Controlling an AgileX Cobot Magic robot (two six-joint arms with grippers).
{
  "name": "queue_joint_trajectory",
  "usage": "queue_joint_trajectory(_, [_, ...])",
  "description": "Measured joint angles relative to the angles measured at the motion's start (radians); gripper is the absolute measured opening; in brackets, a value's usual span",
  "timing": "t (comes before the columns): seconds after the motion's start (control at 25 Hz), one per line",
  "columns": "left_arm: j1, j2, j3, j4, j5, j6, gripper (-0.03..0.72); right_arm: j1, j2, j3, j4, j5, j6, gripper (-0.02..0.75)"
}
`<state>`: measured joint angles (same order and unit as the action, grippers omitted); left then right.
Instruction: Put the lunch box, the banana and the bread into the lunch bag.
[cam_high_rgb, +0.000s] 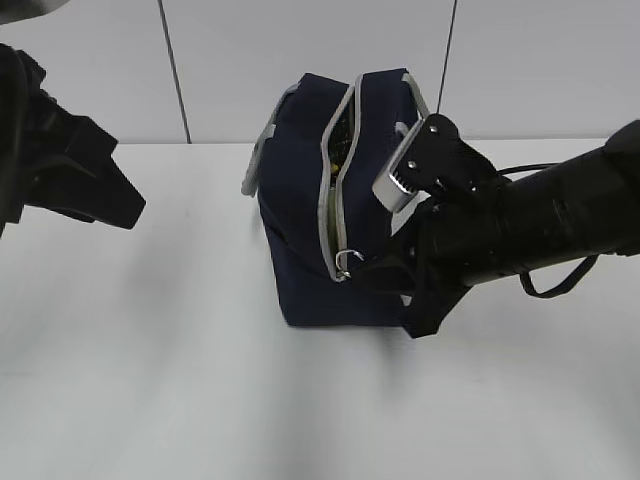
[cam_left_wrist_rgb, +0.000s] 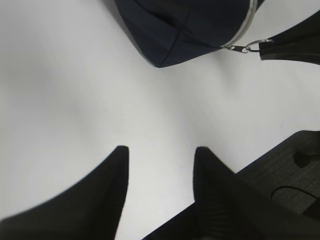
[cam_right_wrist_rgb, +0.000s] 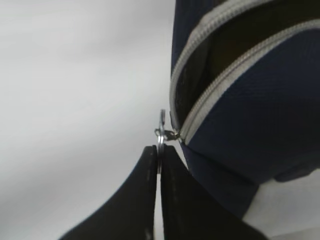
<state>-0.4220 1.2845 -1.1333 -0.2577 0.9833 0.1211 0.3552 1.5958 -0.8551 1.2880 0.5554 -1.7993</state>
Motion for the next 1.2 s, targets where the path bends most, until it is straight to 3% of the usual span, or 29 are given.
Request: queue_joint_trajectory(1.2, [0.000, 0.000, 0.000, 0.000, -0.002, 0.000, 0.309, 0.000, -0.025, -0.221, -0.001, -0.003, 0.021, 0.000])
